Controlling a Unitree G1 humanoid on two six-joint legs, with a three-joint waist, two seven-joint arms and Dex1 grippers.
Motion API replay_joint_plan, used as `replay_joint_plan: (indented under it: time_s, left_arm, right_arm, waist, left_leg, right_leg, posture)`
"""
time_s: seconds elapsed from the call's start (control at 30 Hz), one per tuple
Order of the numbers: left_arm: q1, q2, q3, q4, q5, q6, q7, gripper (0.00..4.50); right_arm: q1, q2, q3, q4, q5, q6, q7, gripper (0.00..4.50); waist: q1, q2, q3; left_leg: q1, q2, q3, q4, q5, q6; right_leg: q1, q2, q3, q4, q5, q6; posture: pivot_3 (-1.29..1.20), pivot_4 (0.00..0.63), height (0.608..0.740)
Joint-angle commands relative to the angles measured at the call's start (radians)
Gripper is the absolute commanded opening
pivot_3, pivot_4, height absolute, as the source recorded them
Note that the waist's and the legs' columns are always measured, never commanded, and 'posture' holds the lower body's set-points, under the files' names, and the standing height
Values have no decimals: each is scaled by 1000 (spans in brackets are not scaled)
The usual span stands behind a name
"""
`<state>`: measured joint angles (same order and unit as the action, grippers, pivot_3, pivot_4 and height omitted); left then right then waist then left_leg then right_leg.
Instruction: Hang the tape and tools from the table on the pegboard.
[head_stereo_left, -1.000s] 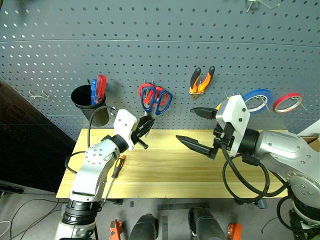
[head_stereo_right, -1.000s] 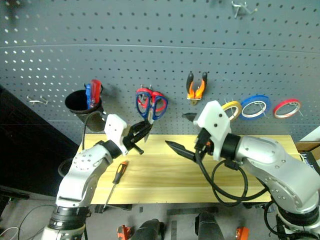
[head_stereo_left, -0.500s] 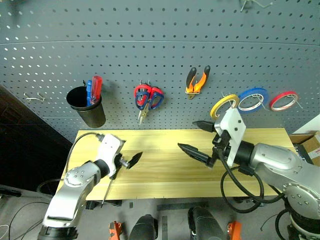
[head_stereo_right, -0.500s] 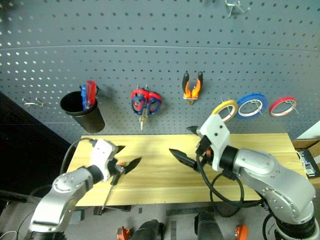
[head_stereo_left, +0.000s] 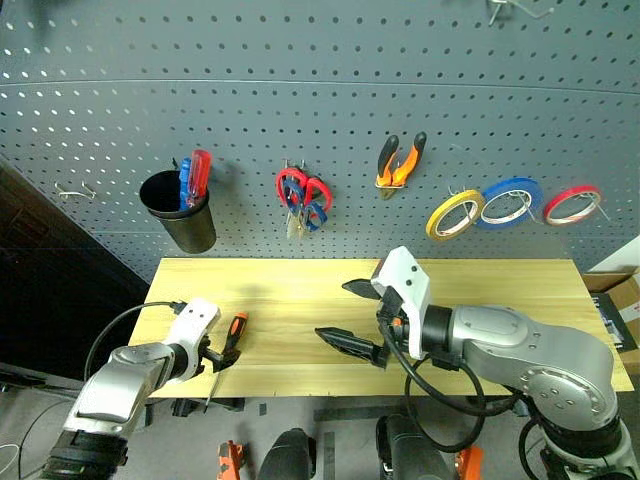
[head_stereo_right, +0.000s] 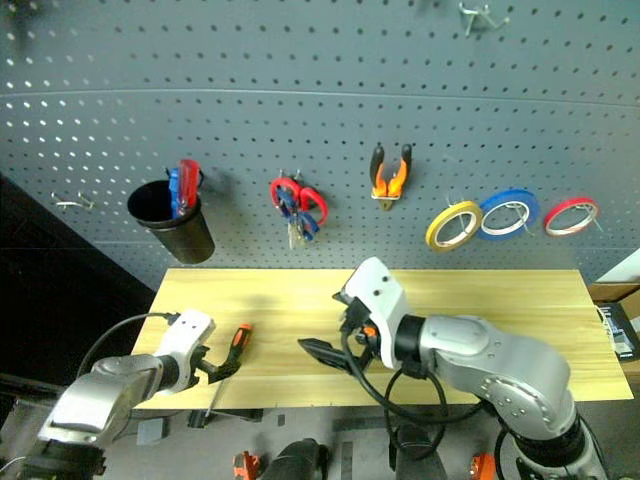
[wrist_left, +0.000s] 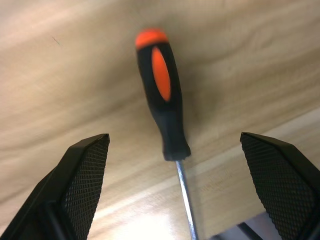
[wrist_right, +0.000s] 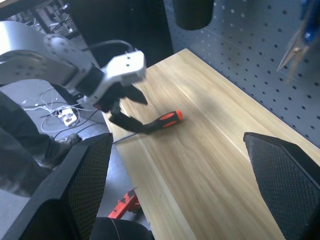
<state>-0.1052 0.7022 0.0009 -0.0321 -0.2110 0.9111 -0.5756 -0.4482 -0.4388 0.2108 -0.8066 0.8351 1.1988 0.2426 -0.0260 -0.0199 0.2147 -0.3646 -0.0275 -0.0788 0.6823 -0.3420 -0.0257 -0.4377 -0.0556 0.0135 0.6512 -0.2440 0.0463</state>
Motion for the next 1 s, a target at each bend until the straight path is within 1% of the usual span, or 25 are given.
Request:
replay_joint_plan:
  time_s: [0.03,0.17,0.27,0.3,0.4,0.5,0.7,0.73,0.83,0.9,1.0]
  left_arm:
    - [-37,-26,-30,54,7,32,3,4443]
    - [-53,-60,-18,93,0,88,30,4443]
    - [-61,-74,-1,128,8,76,57,4443]
    - [-64,-78,4,139,13,63,67,4266]
    - [-66,-82,6,153,19,35,75,3536]
    - [-64,-90,10,161,32,-19,90,2564]
    - [-66,-111,22,179,37,-59,110,619]
    - [-66,-114,22,181,38,-69,112,523]
    - [-50,-108,12,170,66,-145,127,523]
    - [-16,-96,1,149,105,-234,144,523]
    - [74,-100,29,80,156,-378,200,523]
  right_arm:
    - [-39,-3,30,-9,-24,-12,13,4500]
    - [-76,0,54,-2,-37,-13,31,4500]
    - [-85,1,58,0,-42,-14,32,4500]
    - [-85,-1,60,0,-46,-15,32,4500]
    - [-85,-6,66,1,-55,-16,34,4500]
    - [-82,-13,72,2,-67,-19,44,4500]
    - [-67,-28,57,2,-90,-25,56,4500]
    - [-63,-33,54,2,-92,-27,59,4500]
    - [-51,-49,47,-2,-104,-36,67,4500]
    - [-45,-57,45,-4,-114,-43,74,4500]
    - [-38,-70,42,-8,-132,-61,80,4500]
  waist:
    - [0,0,0]
    - [-3,-1,-1]
    - [-3,-1,-2]
    - [-3,-1,-4]
    - [-3,-1,-5]
    - [-3,-1,-5]
    - [-2,-2,-6]
    - [-1,-2,-7]
    - [-1,-3,-7]
    - [-1,-5,-9]
    - [-4,-6,-12]
  left_leg:
    - [0,0,0,0,0,0]
    - [0,0,1,0,0,0]
    - [0,0,1,0,0,0]
    - [0,0,1,0,0,0]
    - [1,0,2,1,0,0]
    - [1,0,2,3,1,-1]
    - [-1,-1,1,11,0,-1]
    - [-1,-1,1,12,0,-1]
    - [-1,-1,1,13,0,-1]
    - [-1,-1,1,13,0,-1]
    - [-1,-1,2,13,0,-1]
  right_leg:
    - [0,0,0,0,0,0]
    - [-1,0,1,0,0,0]
    - [-2,-2,1,1,0,0]
    - [-2,-3,1,3,0,0]
    - [-3,-4,1,5,0,0]
    - [-3,-4,1,8,0,0]
    - [-2,-4,1,11,0,0]
    - [-2,-5,1,12,0,0]
    - [-2,-5,1,13,0,0]
    - [-2,-5,1,14,1,-1]
    - [-2,-5,2,13,1,-1]
  posture:
    - [16,197,740]
    - [-3,196,740]
    - [-3,188,740]
    - [-3,188,740]
    - [1,182,740]
    - [4,179,740]
    - [6,173,740]
    - [7,170,740]
    - [5,163,740]
    - [3,161,740]
    - [3,155,740]
